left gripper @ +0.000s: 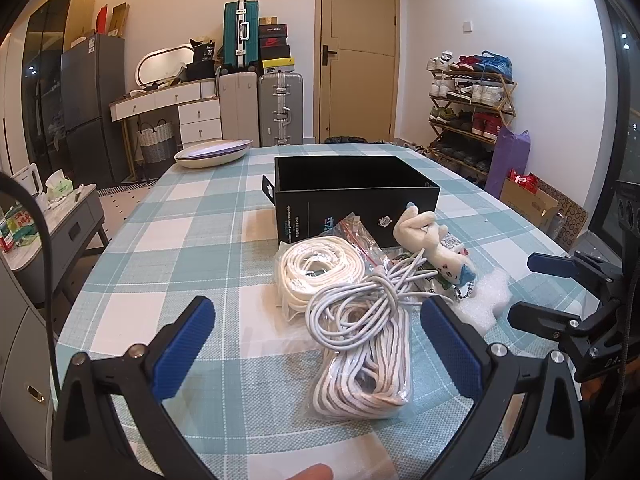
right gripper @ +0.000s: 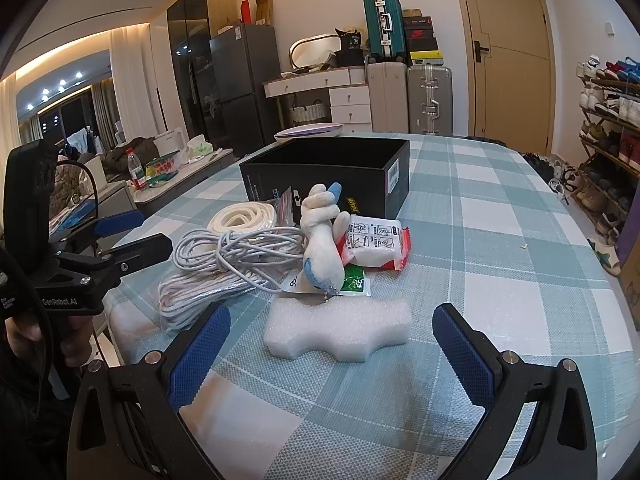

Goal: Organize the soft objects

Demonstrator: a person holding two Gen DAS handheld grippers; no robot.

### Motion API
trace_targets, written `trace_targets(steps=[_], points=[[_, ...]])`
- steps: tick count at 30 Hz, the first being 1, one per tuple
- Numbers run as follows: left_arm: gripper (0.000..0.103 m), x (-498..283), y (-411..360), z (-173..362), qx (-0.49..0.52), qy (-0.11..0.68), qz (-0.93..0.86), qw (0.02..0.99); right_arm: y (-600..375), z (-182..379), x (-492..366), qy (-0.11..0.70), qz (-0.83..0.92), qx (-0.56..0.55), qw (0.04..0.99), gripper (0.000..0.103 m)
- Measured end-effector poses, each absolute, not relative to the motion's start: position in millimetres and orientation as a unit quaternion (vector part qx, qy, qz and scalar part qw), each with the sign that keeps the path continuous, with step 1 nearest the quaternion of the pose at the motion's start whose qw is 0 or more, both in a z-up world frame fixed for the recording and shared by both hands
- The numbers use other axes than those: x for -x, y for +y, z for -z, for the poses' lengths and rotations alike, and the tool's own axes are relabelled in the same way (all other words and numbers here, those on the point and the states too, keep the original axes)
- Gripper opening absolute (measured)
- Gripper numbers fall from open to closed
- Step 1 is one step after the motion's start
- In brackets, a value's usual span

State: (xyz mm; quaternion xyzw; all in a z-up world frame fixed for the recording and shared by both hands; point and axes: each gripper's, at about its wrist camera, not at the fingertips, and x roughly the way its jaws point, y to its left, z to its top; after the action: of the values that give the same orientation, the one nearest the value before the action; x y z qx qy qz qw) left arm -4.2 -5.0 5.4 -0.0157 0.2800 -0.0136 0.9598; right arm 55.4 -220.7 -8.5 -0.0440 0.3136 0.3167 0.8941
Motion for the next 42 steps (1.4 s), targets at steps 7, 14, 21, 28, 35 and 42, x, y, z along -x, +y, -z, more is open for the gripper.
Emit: trace_targets(steps=[7,14,21,28,35,42], points=[[0.103,4,-7,-5,0.007,0.275,0.014,0.961,-217,13,-58,0.322,-0.318,0.048,0.891,0.103],[0.103,4,-7,-4,-0.001,0.274,0.018,0.962,-214,16,-59,0.328,-0.319,0.051,0.888,0.103],[0.103,2,-9,2,-0.001,0.295,0.039,0.955,-211,19,-62,0.34,-0.313,0.059,0.885,0.103],[0.103,-3,-13,10,-0.011,0.315,0.052,0.948,-210,24,-70,0.353,-0.306,0.064,0.882,0.103],[0.103,-7,-15,20,-0.013,0.339,0.059,0.939,-206,28,-77,0.366,-0.303,0.068,0.877,0.103],[0.1,-9,-17,25,-0.012,0.352,0.071,0.933,-200,29,-79,0.368,-0.302,0.077,0.876,0.103]])
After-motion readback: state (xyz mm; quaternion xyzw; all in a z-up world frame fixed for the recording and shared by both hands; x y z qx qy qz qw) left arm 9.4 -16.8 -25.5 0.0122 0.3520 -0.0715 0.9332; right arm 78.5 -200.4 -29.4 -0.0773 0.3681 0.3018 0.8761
